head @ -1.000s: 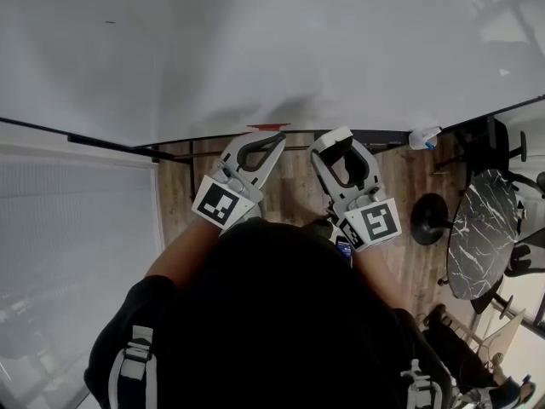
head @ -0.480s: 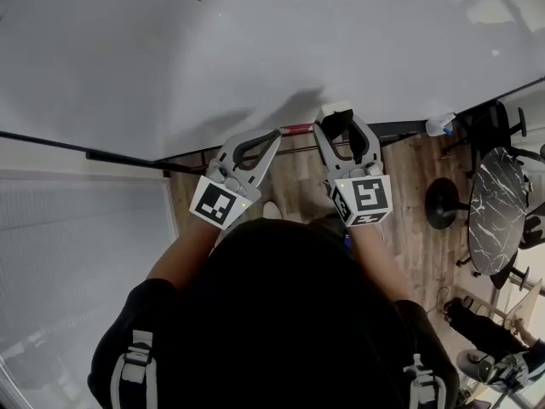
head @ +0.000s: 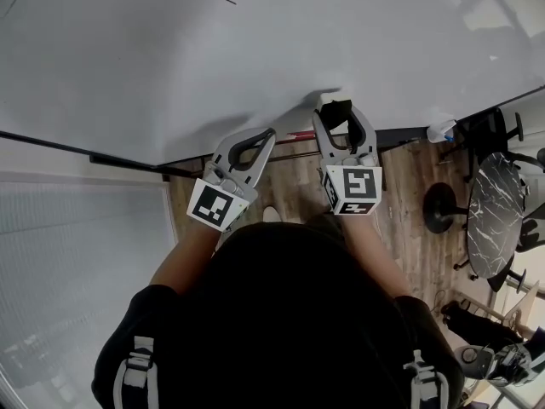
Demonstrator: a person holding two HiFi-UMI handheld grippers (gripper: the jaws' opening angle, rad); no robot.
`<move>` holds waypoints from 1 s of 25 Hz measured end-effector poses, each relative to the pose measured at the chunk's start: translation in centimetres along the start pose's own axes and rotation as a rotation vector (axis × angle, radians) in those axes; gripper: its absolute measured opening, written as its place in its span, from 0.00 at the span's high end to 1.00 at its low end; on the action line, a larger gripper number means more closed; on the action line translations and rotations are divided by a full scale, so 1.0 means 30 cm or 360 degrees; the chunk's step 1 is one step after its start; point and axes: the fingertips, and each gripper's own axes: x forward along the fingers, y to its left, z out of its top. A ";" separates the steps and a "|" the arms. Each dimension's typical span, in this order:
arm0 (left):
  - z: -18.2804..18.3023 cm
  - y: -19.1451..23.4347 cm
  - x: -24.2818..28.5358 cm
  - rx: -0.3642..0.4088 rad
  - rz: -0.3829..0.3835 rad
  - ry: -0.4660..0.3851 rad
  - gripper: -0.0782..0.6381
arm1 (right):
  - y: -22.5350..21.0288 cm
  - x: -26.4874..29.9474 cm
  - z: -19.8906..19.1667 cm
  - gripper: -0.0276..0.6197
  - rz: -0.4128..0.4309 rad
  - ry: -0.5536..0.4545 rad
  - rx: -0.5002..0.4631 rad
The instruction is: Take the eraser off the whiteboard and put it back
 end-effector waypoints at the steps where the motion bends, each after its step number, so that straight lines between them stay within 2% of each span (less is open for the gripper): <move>1: 0.001 0.005 -0.005 0.0002 0.0004 -0.0004 0.88 | 0.000 0.009 0.000 0.60 -0.0019 -0.0002 -0.0015; 7: 0.001 0.029 -0.037 0.0003 0.0020 0.0010 0.88 | 0.002 0.020 0.010 0.59 -0.0127 -0.0032 -0.0038; 12: -0.002 0.037 -0.039 0.0001 0.0009 0.0008 0.88 | 0.005 0.022 0.011 0.56 -0.0124 -0.0044 -0.0032; 15: -0.010 0.039 -0.032 -0.0015 0.0005 0.0009 0.88 | 0.009 0.016 0.021 0.51 -0.0095 -0.0070 -0.0041; 21: -0.005 0.001 -0.004 -0.0024 -0.0023 0.0002 0.88 | 0.018 -0.038 0.045 0.47 0.0005 -0.0134 -0.0031; 25: 0.000 -0.049 0.001 -0.0022 0.0010 0.0006 0.88 | 0.023 -0.092 0.039 0.47 0.0118 -0.0136 -0.0016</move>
